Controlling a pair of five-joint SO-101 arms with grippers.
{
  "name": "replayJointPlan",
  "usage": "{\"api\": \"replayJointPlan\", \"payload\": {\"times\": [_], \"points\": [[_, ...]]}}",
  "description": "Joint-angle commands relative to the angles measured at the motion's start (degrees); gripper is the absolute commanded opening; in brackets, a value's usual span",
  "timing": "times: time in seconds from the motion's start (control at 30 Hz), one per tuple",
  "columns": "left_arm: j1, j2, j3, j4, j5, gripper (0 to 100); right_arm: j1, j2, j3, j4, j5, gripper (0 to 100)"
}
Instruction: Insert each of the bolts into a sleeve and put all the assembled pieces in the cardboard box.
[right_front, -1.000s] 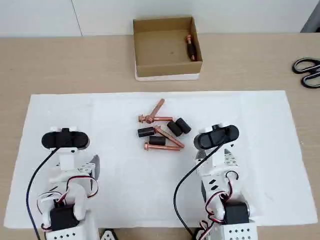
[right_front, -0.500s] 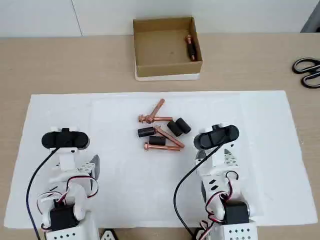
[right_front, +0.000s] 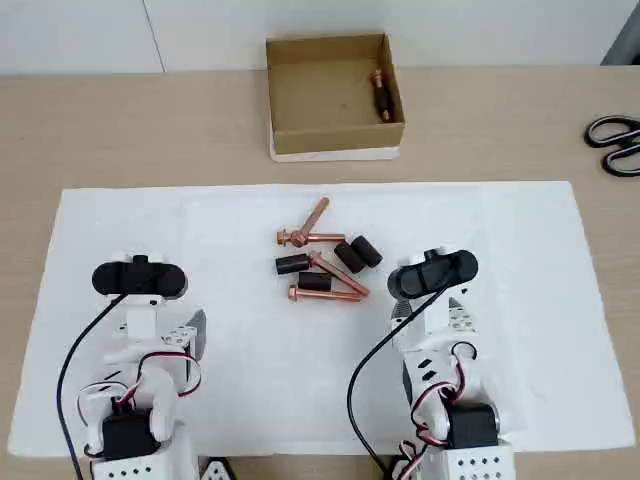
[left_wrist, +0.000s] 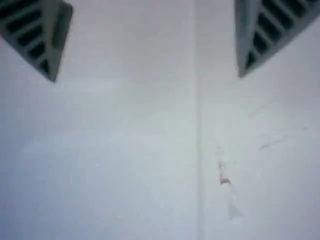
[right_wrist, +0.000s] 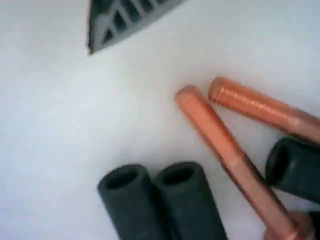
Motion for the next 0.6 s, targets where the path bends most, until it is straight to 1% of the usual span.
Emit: {"api": "replayJointPlan", "payload": {"times": [0.0, 0.07, 0.13, 0.3, 0.4, 0.57], "points": [[0.6, -0.7, 0.0, -2.9, 0.0, 22, 0.7, -0.7, 0.4, -2.2, 1.6, 13.8], [0.5, -0.7, 0.6, -4.2, 0.0, 22, 1.4, -0.7, 0.3, -5.3, 4.7, 13.8], [0.0, -0.6, 0.7, -5.6, -0.3, 22, 3.7, -0.7, -1.8, -7.1, 7.1, 13.8], [-8.0, -0.5, -2.8, -7.6, -0.4, 22, 11.2, -0.7, -15.9, -7.5, 9.9, 13.8], [-14.0, -0.5, -6.4, -8.2, -3.6, 22, 14.6, -0.6, -25.8, -7.6, 10.5, 13.8], [-19.4, -0.4, -16.7, -6.7, -9.3, 22, 15.8, 0.0, -42.8, -7.7, 10.3, 13.8]]}}
